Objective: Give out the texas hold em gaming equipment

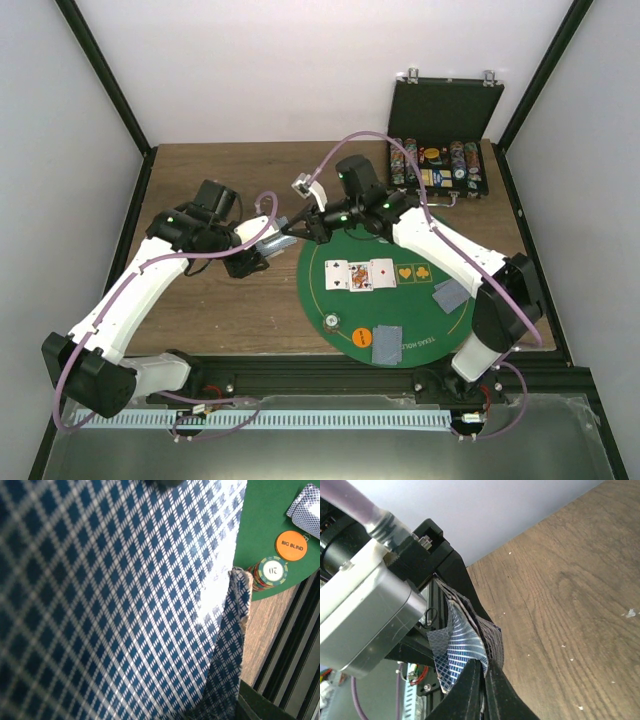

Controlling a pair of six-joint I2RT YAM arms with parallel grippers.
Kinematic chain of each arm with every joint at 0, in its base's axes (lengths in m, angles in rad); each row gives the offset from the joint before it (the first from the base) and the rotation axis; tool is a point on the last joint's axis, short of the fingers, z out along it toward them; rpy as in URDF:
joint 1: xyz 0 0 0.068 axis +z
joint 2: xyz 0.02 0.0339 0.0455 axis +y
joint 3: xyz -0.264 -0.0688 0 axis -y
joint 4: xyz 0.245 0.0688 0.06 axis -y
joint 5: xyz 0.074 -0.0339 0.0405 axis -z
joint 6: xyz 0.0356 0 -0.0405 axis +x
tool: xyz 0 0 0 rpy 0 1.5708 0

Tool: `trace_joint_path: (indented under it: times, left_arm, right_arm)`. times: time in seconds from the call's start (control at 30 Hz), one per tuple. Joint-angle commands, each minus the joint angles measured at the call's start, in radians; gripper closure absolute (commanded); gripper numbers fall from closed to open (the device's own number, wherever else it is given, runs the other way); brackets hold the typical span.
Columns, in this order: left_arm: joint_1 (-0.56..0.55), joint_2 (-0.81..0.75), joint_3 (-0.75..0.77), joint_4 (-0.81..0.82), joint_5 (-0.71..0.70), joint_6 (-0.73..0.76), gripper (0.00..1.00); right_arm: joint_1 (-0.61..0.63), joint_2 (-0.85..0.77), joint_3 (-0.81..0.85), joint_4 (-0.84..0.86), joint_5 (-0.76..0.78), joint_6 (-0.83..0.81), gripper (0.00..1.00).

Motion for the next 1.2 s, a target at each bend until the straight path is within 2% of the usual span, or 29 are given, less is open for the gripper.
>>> trace_joint_path:
  times: [0.0, 0.17, 0.27, 0.4, 0.57, 0.77, 1.17]
  left_arm:
    - [-0.001, -0.005, 0.012, 0.010, 0.022, 0.001, 0.51]
    - [-0.002, -0.007, 0.011, 0.008, 0.025, 0.002, 0.51]
    - [-0.001, -0.008, 0.009, 0.009, 0.025, 0.003, 0.51]
    - [0.000, -0.006, 0.011, 0.008, 0.025, 0.002, 0.51]
    - [-0.001, -0.011, 0.005, 0.010, 0.025, 0.003, 0.51]
    - [-0.002, -0.008, 0.006, 0.011, 0.026, 0.003, 0.51]
    - [-0.001, -0.001, 0.008, 0.011, 0.031, 0.002, 0.51]
  right_arm:
    - [0.006, 0.015, 0.021, 0.028, -0.009, 0.018, 0.91]
    - [0.005, 0.002, 0.025, -0.003, 0.091, 0.017, 0.80]
    - [0.006, -0.014, 0.020, -0.011, 0.119, 0.017, 0.79]
    - [0.006, -0.030, 0.016, -0.035, 0.124, 0.019, 0.84]
    - [0.006, -0.052, 0.006, -0.054, 0.132, 0.021, 0.85]
    - [0.006, -0.064, 0.019, -0.052, 0.087, 0.027, 0.99]
    - [-0.041, -0.109, 0.099, -0.194, 0.117, -0.077, 0.99]
